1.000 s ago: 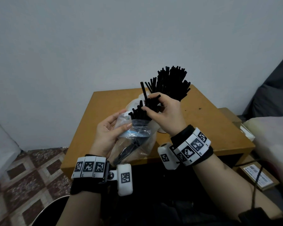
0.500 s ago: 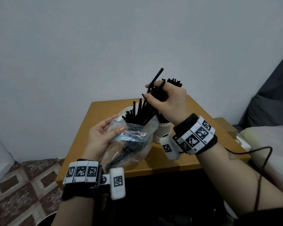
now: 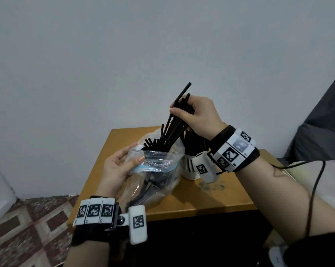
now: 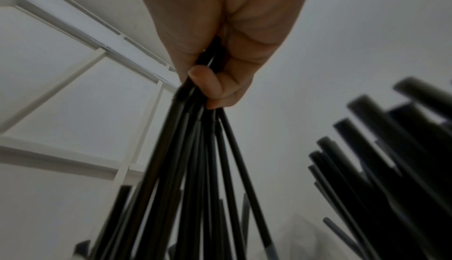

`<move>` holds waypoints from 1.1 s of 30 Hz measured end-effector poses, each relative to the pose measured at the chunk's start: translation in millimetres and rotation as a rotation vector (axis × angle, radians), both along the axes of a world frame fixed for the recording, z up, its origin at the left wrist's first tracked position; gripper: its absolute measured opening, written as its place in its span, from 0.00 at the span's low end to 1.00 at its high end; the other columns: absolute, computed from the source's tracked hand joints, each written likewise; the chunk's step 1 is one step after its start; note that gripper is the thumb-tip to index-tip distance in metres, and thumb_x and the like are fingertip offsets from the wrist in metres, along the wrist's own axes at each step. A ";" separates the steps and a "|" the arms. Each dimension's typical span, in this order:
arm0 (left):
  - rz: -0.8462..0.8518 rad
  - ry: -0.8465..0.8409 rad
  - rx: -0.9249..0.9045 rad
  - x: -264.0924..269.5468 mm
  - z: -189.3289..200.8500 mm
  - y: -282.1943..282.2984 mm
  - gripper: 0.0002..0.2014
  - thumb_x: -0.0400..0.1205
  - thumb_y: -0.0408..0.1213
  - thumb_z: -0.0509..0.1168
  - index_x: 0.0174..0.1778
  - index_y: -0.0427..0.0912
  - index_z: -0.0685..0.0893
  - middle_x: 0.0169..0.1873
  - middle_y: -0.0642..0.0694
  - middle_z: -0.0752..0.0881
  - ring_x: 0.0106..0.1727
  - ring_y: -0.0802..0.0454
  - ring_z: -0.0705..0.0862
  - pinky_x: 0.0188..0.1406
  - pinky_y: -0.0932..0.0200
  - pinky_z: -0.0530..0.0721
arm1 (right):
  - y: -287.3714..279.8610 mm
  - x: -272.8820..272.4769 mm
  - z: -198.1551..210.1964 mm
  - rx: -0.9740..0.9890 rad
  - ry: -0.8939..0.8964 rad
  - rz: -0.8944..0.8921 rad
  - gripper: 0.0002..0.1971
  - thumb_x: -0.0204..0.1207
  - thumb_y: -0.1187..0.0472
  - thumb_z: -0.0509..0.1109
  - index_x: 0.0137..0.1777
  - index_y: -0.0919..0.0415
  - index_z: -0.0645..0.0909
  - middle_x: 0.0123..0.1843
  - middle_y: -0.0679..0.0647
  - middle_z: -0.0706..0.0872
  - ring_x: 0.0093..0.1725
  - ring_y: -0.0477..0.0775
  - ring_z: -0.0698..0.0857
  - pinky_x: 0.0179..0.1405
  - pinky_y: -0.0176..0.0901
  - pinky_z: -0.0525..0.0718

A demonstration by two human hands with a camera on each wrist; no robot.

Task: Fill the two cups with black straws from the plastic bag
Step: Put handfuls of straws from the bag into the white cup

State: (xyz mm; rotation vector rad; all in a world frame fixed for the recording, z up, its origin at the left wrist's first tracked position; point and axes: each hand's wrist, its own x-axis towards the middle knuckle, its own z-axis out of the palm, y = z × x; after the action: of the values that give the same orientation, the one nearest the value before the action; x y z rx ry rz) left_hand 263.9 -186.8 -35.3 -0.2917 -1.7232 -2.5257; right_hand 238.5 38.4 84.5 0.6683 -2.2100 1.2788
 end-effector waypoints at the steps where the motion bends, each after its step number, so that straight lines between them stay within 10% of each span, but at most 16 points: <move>1: 0.000 -0.003 0.003 -0.3 -0.1 -0.8 0.49 0.44 0.46 0.89 0.64 0.39 0.84 0.55 0.36 0.89 0.47 0.41 0.90 0.37 0.55 0.90 | -0.2 -0.3 2.3 0.023 0.013 -0.003 0.01 0.76 0.57 0.73 0.43 0.52 0.84 0.32 0.44 0.86 0.24 0.46 0.83 0.24 0.34 0.78; 33: 0.097 0.018 0.046 1.9 1.3 -14.9 0.49 0.40 0.50 0.89 0.60 0.39 0.86 0.50 0.37 0.91 0.42 0.46 0.91 0.33 0.58 0.90 | 28.6 -11.1 58.5 -0.090 0.109 0.033 0.04 0.76 0.62 0.71 0.41 0.53 0.83 0.29 0.47 0.86 0.22 0.55 0.79 0.22 0.41 0.75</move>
State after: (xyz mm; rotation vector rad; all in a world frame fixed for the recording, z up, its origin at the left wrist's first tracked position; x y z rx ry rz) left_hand 265.8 -201.7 -34.0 -0.2213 -1.6292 -2.4827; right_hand 227.4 67.0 143.0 0.7246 -2.0496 1.3183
